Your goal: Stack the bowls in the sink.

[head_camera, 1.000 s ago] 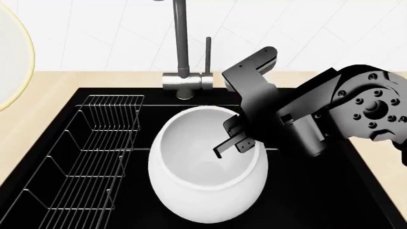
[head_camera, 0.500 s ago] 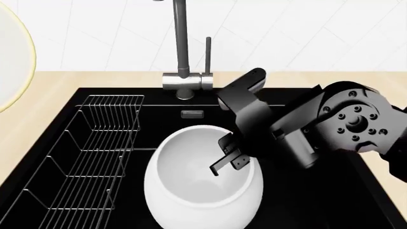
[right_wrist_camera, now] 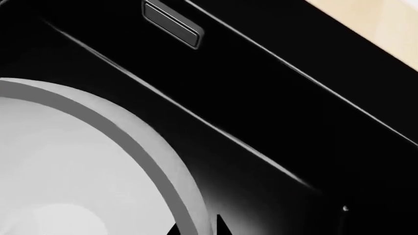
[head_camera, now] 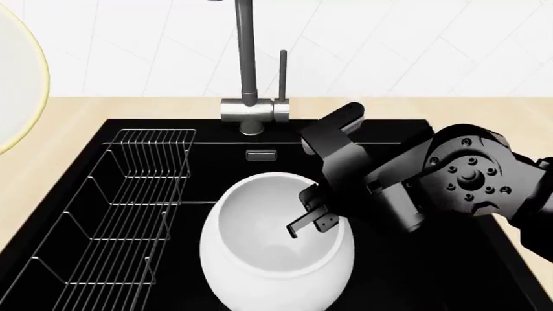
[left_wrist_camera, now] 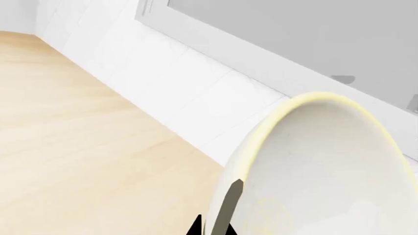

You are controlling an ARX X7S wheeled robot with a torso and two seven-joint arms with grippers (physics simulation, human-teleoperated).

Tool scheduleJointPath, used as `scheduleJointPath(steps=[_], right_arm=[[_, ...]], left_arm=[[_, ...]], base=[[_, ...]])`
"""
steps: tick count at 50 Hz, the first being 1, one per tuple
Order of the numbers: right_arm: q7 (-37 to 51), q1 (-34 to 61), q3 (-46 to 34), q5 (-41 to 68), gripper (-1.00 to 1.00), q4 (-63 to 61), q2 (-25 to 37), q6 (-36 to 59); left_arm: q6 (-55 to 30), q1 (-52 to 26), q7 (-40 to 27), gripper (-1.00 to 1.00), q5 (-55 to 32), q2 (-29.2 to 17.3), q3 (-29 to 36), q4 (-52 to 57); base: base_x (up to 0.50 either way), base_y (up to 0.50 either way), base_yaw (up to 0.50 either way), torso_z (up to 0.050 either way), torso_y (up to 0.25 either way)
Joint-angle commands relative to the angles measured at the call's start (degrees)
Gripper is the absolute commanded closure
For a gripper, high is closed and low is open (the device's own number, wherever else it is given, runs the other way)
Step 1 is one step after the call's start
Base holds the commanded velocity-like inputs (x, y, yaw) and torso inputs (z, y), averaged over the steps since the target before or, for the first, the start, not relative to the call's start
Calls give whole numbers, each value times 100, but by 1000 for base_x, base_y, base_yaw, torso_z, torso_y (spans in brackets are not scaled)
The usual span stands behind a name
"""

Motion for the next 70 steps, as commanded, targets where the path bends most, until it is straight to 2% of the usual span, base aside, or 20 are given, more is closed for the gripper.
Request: scheduleJointPath(steps=[1,70], right_arm=[[-97,-143,23,-165,100,101,6,-113],[-412,-567,-395,-491,100,630,-316,56]], left_arm=[[17,-76,-4,100,-5,-2,-33,-3],[-37,-48,12,100,9,39,-74,-18]], base=[[0,0,0,0,0],[0,0,0,0,0]])
